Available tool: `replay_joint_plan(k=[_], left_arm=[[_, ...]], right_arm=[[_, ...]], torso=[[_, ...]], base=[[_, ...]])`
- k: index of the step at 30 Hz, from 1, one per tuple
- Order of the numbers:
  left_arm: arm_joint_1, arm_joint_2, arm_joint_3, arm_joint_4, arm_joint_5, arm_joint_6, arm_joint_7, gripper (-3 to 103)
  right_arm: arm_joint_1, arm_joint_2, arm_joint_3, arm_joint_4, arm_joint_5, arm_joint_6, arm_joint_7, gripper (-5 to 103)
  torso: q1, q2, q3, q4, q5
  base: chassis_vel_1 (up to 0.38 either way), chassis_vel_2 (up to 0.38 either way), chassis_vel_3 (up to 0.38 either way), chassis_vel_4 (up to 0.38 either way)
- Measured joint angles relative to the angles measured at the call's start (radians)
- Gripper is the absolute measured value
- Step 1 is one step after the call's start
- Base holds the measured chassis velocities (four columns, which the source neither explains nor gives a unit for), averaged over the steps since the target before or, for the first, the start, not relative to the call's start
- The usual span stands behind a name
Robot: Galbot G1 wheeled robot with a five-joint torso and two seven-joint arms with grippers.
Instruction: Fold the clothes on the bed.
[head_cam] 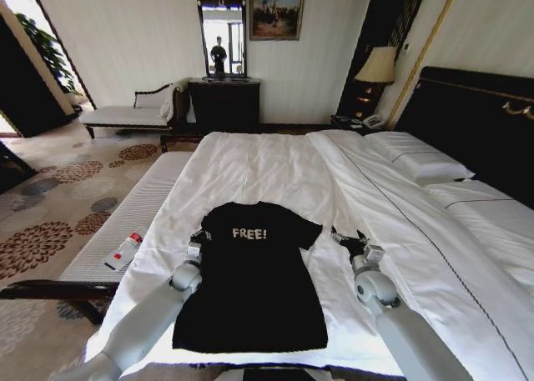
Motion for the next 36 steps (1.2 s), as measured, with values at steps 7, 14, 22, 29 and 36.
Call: replay_joint_plan(k=[7, 14, 22, 29, 36], left_arm=[[-0.006, -0.018, -0.066, 0.078, -0.052, 0.002, 0.001, 0], [-0.071, -0.047, -0.070, 0.145, -0.103, 0.026, -0.010, 0], [-0.088, -0.023, -0.077, 0.119, -0.131, 0.032, -0.014, 0], [-0.058, -0.007, -0.085, 0.051, -0.121, 0.027, -0.020, 0], [-0.064, -0.004, -0.093, 0.056, -0.104, 0.016, -0.019, 0]], right_arm=[[-0.010, -0.002, -0.004, 0.015, 0.001, -0.004, 0.001, 100], [-0.010, -0.004, -0.006, 0.017, 0.002, -0.005, 0.002, 100], [-0.017, -0.003, -0.007, 0.018, 0.001, -0.006, 0.002, 100], [-0.002, -0.009, -0.012, 0.010, 0.003, -0.007, 0.002, 100], [0.002, -0.010, -0.014, 0.003, 0.005, -0.007, 0.001, 100]], torso=[[0.000, 0.000, 0.000, -0.0001, -0.0001], [0.000, 0.000, 0.000, -0.0005, 0.0000], [0.000, 0.000, 0.000, -0.0001, 0.0002], [0.000, 0.000, 0.000, -0.0001, 0.0001], [0.000, 0.000, 0.000, -0.0004, 0.0000]], base=[[0.000, 0.000, 0.000, 0.000], [0.000, 0.000, 0.000, 0.000], [0.000, 0.000, 0.000, 0.000], [0.000, 0.000, 0.000, 0.000], [0.000, 0.000, 0.000, 0.000]])
